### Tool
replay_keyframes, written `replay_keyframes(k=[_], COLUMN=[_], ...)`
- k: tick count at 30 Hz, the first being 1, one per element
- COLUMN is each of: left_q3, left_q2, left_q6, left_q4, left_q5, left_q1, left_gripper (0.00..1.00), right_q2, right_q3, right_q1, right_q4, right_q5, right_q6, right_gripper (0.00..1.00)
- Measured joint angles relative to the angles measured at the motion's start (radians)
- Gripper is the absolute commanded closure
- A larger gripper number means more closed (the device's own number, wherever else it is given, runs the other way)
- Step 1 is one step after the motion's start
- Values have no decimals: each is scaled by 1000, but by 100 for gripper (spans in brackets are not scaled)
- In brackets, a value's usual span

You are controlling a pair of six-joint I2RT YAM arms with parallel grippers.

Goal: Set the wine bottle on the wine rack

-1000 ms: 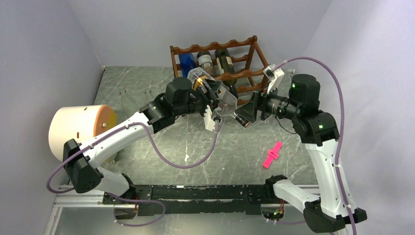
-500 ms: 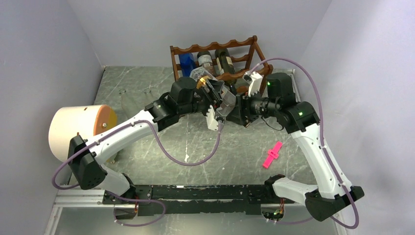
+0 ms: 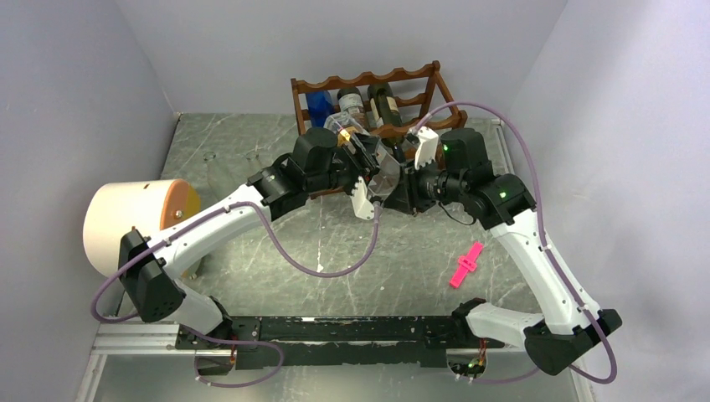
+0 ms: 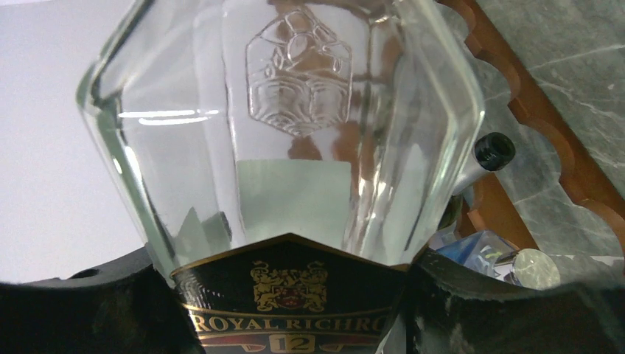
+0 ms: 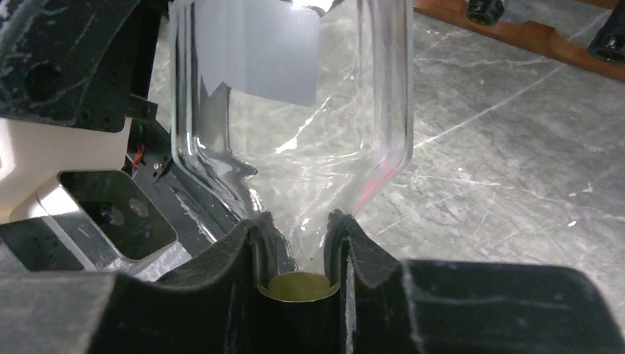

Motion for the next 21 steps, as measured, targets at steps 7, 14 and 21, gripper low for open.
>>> replay_keyframes(k=[7, 14, 21], left_q3=[2, 2, 2], left_q2=[0, -2, -10], left_q6=[-9, -10, -3], left_q4=[-25, -24, -24], left_q5=[0, 4, 4], left_q1=[4, 4, 8], left_gripper=[92, 92, 93], right_q2=[5, 2, 20], right_q3=[0, 0, 18], right_q1=[20, 24, 27], right_q4=[0, 2, 2], right_q5=[26, 36, 38], right_q6=[19, 22, 22], right_gripper=[100, 83, 57])
